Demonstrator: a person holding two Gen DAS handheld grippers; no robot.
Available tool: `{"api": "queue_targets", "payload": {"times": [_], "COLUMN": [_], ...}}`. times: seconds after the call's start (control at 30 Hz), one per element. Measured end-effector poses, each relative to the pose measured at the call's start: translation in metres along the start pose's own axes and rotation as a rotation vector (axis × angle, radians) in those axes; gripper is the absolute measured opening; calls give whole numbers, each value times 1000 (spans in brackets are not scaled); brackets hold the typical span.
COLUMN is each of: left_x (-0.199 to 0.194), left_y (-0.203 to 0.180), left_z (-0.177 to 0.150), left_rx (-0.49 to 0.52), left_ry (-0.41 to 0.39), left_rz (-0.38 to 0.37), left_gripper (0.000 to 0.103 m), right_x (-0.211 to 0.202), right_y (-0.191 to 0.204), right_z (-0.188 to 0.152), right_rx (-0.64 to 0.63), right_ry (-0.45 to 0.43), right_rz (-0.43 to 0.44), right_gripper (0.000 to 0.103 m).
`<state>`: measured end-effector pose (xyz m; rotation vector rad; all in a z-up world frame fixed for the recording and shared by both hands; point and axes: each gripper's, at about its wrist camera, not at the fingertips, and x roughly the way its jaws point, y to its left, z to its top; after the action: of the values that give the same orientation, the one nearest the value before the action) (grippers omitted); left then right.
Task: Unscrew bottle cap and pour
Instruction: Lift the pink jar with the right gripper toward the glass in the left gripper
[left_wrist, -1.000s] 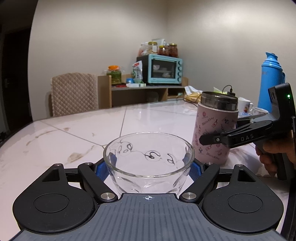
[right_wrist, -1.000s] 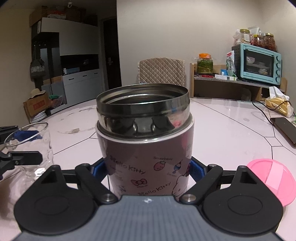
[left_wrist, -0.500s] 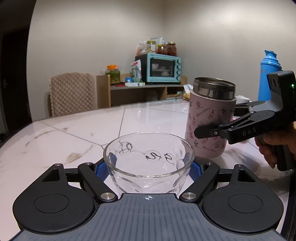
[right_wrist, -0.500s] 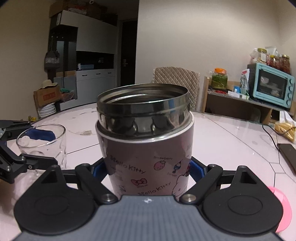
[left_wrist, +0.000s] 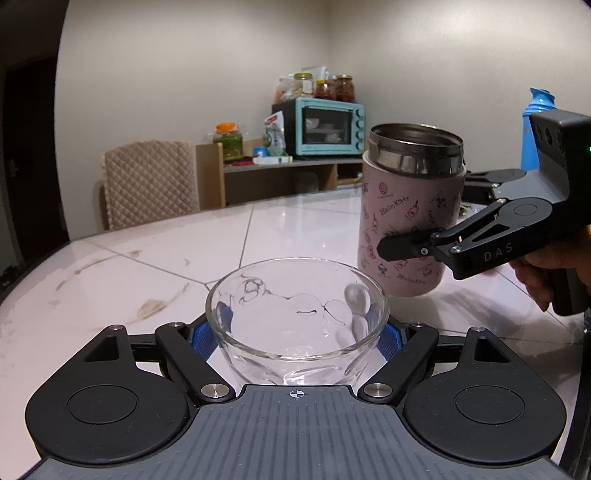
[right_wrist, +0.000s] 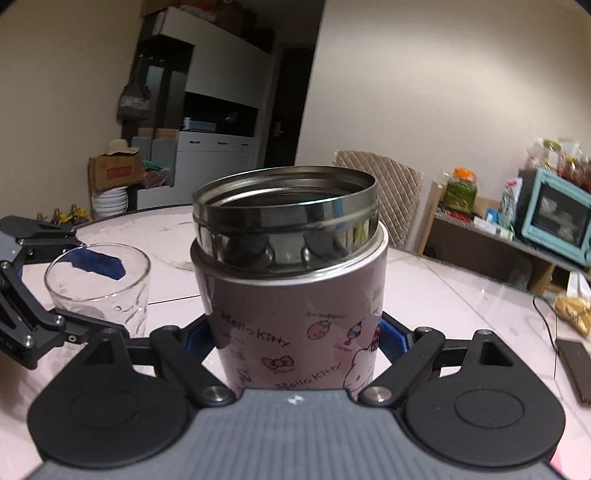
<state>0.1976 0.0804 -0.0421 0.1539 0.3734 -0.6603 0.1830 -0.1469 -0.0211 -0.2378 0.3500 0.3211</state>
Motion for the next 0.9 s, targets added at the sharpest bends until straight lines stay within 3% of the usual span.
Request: {"api": "queue_targets", "payload": {"times": [0.47,0.9], "left_x": [-2,-3], "left_y": [3,7], "left_z": [19,15], "left_rx": [-6,-13], "left_ry": [-1,-20], "left_rz": [-5,-8], "left_gripper": [86,86], "right_x": [3,7], "right_y": [28,58], "right_z": [9,13], "right_rx": [-214,-403], "right_ry": [-26,-37], "right_rz": [-20,-47], "right_gripper": [88,88]}}
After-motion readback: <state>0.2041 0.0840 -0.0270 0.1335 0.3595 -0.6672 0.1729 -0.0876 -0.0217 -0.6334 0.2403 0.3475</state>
